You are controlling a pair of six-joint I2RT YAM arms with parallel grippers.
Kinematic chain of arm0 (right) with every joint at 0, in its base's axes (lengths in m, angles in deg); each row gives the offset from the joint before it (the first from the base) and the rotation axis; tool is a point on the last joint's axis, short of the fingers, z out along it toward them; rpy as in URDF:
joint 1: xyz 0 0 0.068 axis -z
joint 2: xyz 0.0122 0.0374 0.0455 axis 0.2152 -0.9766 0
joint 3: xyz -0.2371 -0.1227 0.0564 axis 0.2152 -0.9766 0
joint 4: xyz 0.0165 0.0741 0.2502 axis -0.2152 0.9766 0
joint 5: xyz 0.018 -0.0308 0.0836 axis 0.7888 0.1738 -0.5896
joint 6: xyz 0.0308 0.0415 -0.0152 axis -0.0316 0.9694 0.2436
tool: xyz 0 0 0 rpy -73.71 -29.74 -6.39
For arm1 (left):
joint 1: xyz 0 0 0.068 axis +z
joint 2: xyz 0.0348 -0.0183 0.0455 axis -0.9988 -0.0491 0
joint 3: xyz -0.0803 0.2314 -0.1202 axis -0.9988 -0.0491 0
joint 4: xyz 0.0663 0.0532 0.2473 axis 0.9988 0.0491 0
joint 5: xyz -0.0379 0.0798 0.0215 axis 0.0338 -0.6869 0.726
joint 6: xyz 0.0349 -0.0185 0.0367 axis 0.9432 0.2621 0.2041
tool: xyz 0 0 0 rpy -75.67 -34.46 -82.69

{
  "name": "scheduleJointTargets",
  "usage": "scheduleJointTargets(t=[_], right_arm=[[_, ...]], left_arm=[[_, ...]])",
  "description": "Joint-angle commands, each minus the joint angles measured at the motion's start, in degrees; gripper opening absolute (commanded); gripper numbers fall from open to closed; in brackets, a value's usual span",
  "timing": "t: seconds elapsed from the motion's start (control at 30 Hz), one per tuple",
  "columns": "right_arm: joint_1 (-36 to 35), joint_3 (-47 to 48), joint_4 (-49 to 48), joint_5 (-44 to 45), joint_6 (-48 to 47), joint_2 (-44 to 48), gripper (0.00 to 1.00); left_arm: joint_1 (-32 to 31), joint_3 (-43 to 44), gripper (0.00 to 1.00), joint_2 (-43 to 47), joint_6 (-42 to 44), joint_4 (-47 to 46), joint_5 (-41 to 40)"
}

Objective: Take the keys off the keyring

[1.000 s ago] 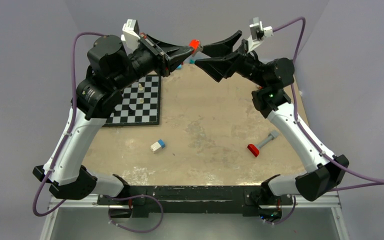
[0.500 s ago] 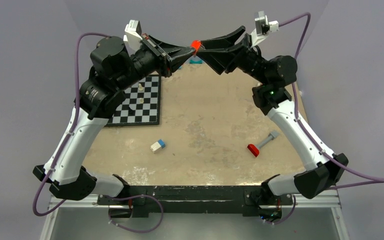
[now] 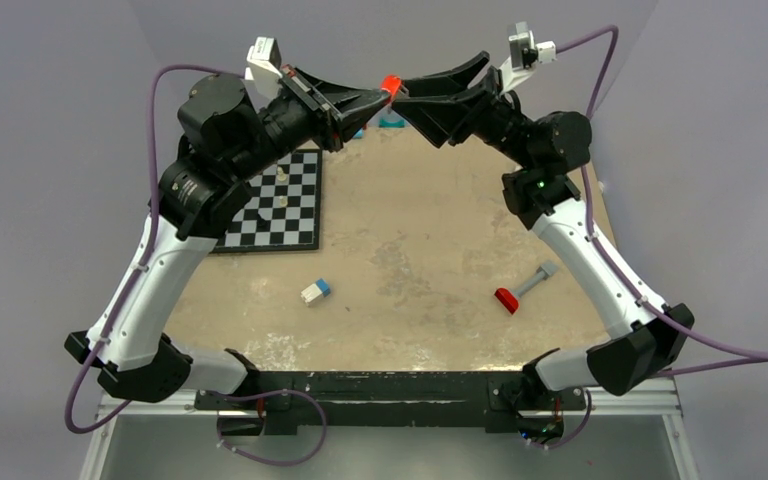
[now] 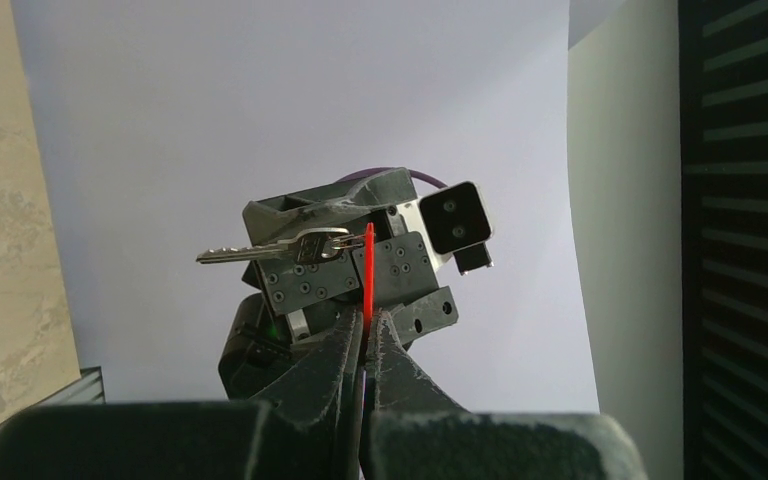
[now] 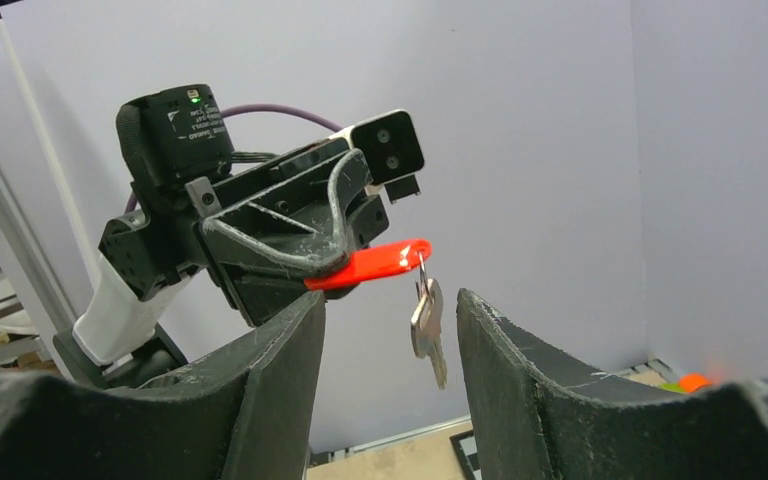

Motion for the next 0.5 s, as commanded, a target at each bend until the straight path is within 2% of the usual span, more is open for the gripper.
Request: scheduleJointTargets(t=[0.0, 0.47], right_arm=[[0.25, -0.31, -2.43, 0.42, 0.94, 1.04, 0.56], [0.12, 2.0, -3.66, 1.52, 3.06, -0.61, 0.53]], left_arm=[[0.3, -0.13, 0.0, 2.1, -0.5, -5.22, 0.32], [0.64, -0.12, 0.0, 2.6, -0.57, -5.63, 0.82]])
